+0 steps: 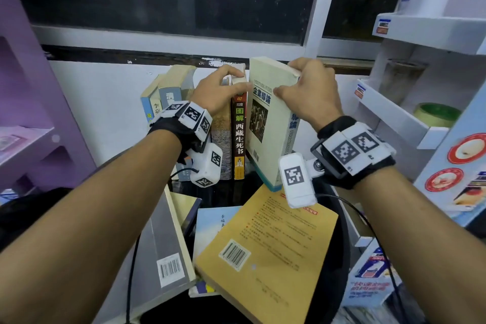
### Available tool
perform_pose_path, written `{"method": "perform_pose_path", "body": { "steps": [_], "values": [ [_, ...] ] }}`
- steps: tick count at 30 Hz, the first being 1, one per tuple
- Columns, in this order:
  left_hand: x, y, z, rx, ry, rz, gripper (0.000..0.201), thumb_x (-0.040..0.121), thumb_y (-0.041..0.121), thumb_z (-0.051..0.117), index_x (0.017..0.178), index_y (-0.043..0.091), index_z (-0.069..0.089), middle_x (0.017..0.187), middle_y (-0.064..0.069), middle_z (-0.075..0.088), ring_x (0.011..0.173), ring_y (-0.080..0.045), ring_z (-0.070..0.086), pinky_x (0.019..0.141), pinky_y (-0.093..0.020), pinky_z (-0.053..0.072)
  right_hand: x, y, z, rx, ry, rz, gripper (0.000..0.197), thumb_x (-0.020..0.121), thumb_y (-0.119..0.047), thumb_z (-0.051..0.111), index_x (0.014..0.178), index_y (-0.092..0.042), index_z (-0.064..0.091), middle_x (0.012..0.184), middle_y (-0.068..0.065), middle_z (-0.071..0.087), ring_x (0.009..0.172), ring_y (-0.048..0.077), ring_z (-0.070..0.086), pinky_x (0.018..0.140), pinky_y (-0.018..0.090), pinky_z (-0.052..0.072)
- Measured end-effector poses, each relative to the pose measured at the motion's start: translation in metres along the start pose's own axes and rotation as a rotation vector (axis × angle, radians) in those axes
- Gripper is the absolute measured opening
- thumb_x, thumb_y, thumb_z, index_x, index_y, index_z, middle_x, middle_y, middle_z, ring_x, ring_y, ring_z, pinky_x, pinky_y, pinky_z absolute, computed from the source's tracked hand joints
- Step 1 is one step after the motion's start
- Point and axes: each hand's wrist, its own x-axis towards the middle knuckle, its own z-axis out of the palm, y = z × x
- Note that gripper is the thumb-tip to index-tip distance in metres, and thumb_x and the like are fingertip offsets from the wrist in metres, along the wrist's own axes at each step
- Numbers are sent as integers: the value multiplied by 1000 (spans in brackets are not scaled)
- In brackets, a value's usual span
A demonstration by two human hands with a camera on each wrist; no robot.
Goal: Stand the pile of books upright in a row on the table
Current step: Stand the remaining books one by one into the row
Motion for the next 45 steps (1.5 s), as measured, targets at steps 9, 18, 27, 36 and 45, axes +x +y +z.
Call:
{"method": "perform_pose_path", "body": {
  "steps": [9,18,27,36,45],
  "values": [
    [-2,-6,-6,-82,-44,38,47,59,68,69,95,41,59,118,11,63,112,-14,60,102,-45,45,11,9,39,16,44,-9,52,84,-26,72,133,-20,56,125,8,63,111,27,61,85,36,56],
    [2,-13,-5,-81,-22,74,54,63,69,67,103,34,62,114,11,66,108,-13,62,101,-45,45,18,10,70,41,33,-44,39,89,-40,62,122,-20,62,109,8,70,101,30,63,87,38,52],
    [3,-14,-4,-67,-32,75,55,63,71,65,104,36,62,114,10,67,105,-14,64,98,-46,47,22,20,78,-22,-63,-41,46,82,-35,66,125,-20,59,98,9,71,106,31,57,92,39,48],
    [4,-15,-4,-114,-44,81,56,63,69,67,104,32,63,113,6,68,103,-16,66,97,-46,49,15,35,59,100,-456,-50,109,69,-13,85,153,-27,16,97,-9,65,85,5,66,68,24,58],
    [5,-17,-4,-101,-51,83,48,66,68,66,101,35,62,111,7,69,101,-15,67,95,-47,50,9,40,68,156,-508,-60,128,70,-8,85,153,-33,-8,110,-1,65,93,15,67,65,30,61]
  ]
}}
